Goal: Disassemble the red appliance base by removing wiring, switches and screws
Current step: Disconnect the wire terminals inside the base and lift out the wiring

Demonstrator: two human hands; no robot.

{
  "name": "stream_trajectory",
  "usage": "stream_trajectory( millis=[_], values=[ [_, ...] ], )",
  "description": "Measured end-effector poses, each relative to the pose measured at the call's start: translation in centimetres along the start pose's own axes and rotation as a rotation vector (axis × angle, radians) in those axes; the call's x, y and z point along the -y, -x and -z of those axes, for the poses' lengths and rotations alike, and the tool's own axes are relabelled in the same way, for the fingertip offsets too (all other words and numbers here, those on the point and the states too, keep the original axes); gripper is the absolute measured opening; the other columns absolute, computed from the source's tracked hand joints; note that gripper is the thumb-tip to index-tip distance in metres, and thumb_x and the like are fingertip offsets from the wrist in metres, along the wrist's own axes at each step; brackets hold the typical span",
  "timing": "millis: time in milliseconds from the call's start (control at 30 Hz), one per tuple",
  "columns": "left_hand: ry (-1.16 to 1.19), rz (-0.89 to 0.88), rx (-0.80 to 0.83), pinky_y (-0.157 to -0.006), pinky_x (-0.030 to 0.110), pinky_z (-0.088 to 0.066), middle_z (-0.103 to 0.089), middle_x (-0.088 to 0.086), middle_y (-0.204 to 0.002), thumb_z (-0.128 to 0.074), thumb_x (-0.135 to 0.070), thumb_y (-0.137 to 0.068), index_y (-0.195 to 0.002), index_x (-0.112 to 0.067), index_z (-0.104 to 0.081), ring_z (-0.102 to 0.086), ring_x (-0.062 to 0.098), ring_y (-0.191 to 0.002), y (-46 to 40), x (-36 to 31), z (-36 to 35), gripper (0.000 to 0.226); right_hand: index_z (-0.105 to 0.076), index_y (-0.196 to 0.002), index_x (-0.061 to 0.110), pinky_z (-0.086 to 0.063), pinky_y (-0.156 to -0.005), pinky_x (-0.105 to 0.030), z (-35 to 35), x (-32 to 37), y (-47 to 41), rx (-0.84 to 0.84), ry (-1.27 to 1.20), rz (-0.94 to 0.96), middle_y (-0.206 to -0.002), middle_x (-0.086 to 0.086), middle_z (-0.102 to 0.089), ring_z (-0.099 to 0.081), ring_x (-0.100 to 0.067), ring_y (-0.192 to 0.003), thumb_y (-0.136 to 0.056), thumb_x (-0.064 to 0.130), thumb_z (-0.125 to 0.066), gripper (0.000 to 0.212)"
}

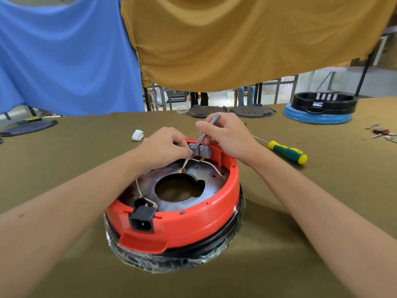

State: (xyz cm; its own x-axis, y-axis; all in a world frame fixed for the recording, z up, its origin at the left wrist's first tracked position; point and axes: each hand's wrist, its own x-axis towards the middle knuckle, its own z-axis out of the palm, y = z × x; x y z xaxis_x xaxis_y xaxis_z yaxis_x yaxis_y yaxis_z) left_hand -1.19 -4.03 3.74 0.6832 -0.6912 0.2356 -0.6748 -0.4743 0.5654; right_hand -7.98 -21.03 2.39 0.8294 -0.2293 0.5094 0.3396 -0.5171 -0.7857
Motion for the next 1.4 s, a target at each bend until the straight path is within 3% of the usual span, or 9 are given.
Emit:
stream_trajectory(
  millis=[200, 300, 400, 500, 700, 967, 1067, 1200, 1400],
  values=[
    [-0.005, 0.009, 0.009, -0.095, 0.045, -0.048, -0.068, -0.005, -0.098, -0.075, -0.021, -0.082, -0.064, -0.018, -0.073, -0.062, 0.013, -0.096, -0.1, 0.13, 0.02, 0.018, -0.065, -0.078, 0.006, -0.049, -0.066, -0.028, -0.1, -0.06, 0.07, -0.007, -0.014, -0.022, -0.067, -0.006, -0.068, -0.062, -0.012, -0.063, -0.097, 0.024, -0.063, 0.026],
    [-0.006, 0.002, 0.005, -0.093, 0.042, -0.048, -0.069, -0.005, -0.096, -0.075, -0.021, -0.082, -0.062, -0.019, -0.072, -0.062, 0.012, -0.096, -0.12, 0.26, 0.05, 0.02, -0.064, -0.079, 0.004, -0.052, -0.071, -0.036, -0.1, 0.06, 0.31, -0.014, 0.003, -0.005, -0.07, -0.01, -0.069, -0.065, -0.02, -0.066, -0.097, 0.025, -0.063, 0.027],
    [-0.01, -0.01, 0.004, -0.088, 0.034, -0.047, -0.069, -0.005, -0.096, -0.075, -0.021, -0.082, -0.062, -0.019, -0.072, -0.062, 0.01, -0.094, -0.2, 0.43, 0.06, 0.02, -0.064, -0.079, 0.002, -0.051, -0.07, -0.037, -0.12, 0.27, 0.63, -0.029, 0.056, 0.046, -0.071, -0.012, -0.071, -0.066, -0.032, -0.072, -0.096, 0.026, -0.063, 0.029],
    [-0.015, -0.013, 0.0, -0.081, 0.027, -0.046, -0.068, -0.007, -0.091, -0.075, -0.021, -0.082, -0.06, -0.021, -0.071, -0.061, 0.005, -0.087, -0.27, 0.52, 0.06, 0.022, -0.066, -0.078, 0.007, -0.048, -0.066, -0.033, -0.06, 0.6, 0.7, -0.011, 0.145, 0.1, -0.069, -0.008, -0.071, -0.065, -0.025, -0.068, -0.095, 0.027, -0.065, 0.027],
    [-0.02, -0.012, 0.004, -0.086, 0.029, -0.047, -0.069, -0.005, -0.095, -0.075, -0.02, -0.081, -0.06, -0.019, -0.071, -0.062, 0.009, -0.091, -0.29, 0.49, 0.04, 0.021, -0.066, -0.082, -0.002, -0.053, -0.071, -0.041, 0.08, 0.4, 0.32, 0.012, 0.069, 0.053, -0.073, -0.017, -0.072, -0.067, -0.037, -0.074, -0.096, 0.024, -0.065, 0.03],
    [-0.019, 0.0, 0.019, -0.095, 0.04, -0.047, -0.067, -0.007, -0.097, -0.074, -0.019, -0.08, -0.065, -0.016, -0.074, -0.061, 0.012, -0.099, -0.01, 0.19, 0.14, 0.015, -0.066, -0.083, 0.002, -0.049, -0.065, -0.023, 0.0, 0.02, 0.24, -0.004, -0.048, -0.057, -0.074, -0.017, -0.069, -0.061, -0.01, -0.061, -0.096, 0.022, -0.065, 0.024],
    [-0.013, -0.005, 0.021, -0.096, 0.04, -0.046, -0.067, -0.006, -0.098, -0.074, -0.018, -0.081, -0.066, -0.014, -0.074, -0.061, 0.011, -0.098, 0.09, 0.09, 0.16, 0.015, -0.065, -0.078, 0.008, -0.051, -0.07, -0.032, -0.16, -0.08, 0.31, -0.023, -0.027, -0.038, -0.076, -0.019, -0.071, -0.062, -0.015, -0.064, -0.096, 0.024, -0.065, 0.024],
    [-0.011, -0.003, 0.02, -0.096, 0.04, -0.047, -0.067, -0.007, -0.097, -0.074, -0.018, -0.081, -0.068, -0.011, -0.075, -0.062, 0.011, -0.097, 0.16, 0.0, 0.18, 0.015, -0.065, -0.076, 0.009, -0.055, -0.076, -0.05, -0.13, -0.14, 0.45, -0.053, 0.007, 0.022, -0.073, -0.014, -0.072, -0.067, -0.037, -0.074, -0.095, 0.027, -0.065, 0.027],
    [-0.017, -0.002, 0.018, -0.091, 0.032, -0.045, -0.067, -0.007, -0.098, -0.074, -0.018, -0.082, -0.069, -0.01, -0.075, -0.061, 0.009, -0.094, 0.09, 0.07, 0.12, 0.014, -0.065, -0.077, 0.006, -0.055, -0.076, -0.049, -0.05, -0.23, 0.37, -0.031, 0.018, 0.017, -0.074, -0.014, -0.072, -0.068, -0.038, -0.076, -0.095, 0.026, -0.066, 0.027]
  ],
)
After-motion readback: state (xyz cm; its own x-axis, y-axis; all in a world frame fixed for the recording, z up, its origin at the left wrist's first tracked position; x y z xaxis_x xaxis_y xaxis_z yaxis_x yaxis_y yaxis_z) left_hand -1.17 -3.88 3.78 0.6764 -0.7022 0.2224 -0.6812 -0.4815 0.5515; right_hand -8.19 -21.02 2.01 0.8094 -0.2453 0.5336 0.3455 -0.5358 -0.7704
